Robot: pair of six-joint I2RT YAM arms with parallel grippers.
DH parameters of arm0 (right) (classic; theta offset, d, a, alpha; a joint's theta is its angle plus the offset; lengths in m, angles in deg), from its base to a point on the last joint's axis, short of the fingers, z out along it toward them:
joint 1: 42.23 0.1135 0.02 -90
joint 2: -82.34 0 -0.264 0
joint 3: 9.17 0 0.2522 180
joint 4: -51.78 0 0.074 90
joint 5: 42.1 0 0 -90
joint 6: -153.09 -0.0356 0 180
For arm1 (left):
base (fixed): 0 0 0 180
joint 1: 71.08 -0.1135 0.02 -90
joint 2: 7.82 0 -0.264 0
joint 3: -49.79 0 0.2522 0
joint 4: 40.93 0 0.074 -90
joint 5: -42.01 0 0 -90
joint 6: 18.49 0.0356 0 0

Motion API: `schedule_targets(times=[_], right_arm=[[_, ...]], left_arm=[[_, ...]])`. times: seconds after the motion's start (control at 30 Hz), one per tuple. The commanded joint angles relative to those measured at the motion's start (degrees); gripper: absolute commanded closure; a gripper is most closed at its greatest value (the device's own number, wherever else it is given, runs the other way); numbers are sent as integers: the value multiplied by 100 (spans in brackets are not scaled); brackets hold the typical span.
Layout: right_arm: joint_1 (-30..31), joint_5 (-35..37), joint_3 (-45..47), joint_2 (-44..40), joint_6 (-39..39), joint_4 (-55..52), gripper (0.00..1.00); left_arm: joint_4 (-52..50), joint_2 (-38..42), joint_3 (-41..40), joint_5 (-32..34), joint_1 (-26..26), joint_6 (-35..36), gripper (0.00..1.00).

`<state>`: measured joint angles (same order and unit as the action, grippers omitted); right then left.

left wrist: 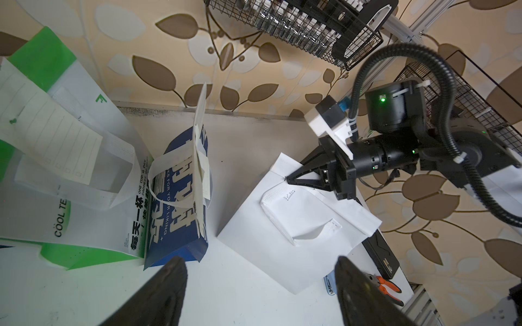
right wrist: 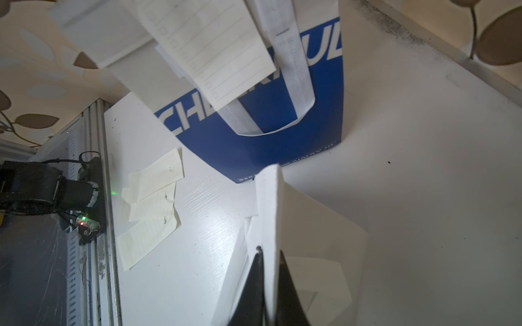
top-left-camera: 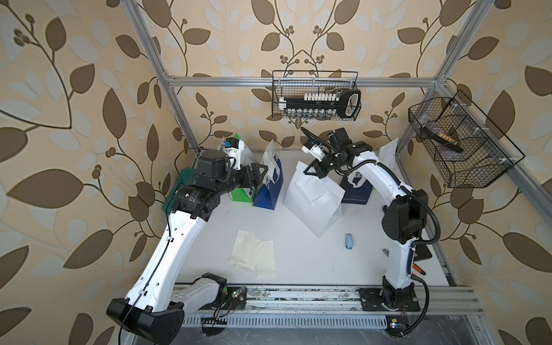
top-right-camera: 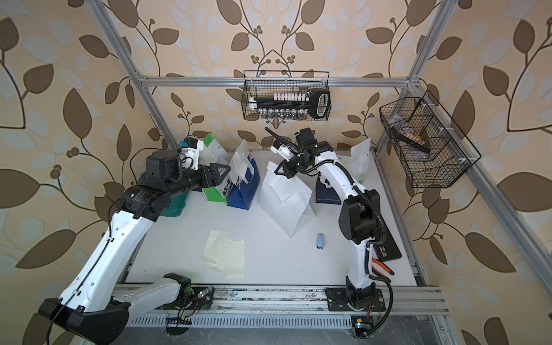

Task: Staple the receipts to the bags
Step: Adjust the takeout bag at the center of the board.

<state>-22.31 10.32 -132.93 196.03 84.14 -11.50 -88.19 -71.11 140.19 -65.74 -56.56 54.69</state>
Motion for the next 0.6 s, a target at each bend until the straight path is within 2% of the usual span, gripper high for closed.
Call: schedule_targets(times=[0.0, 0.13, 0.23, 0.33, 0.43, 0.5, 0.57], right_arm=[[38, -581, 404, -590, 701, 143, 92], [85, -819, 372, -755, 1171, -230, 92], [317, -501, 251, -648, 1532, -757, 91], [541, 45, 509, -679, 1630, -797, 89], [676, 488, 856, -822, 1537, -559, 73], [712, 591, 1048, -967, 1245, -295, 48], [777, 749, 1269, -1202, 1006, 92, 38]], left_arm=[[1, 9, 131, 70, -51, 136, 17], [-13, 18, 115, 113, -55, 157, 17], [-10, 18, 89, 137, -54, 164, 17], [26, 44, 47, 172, -54, 111, 17], [44, 70, 45, 101, -55, 74, 17], [45, 80, 70, 36, -55, 41, 17], [46, 105, 79, -39, -54, 5, 17]])
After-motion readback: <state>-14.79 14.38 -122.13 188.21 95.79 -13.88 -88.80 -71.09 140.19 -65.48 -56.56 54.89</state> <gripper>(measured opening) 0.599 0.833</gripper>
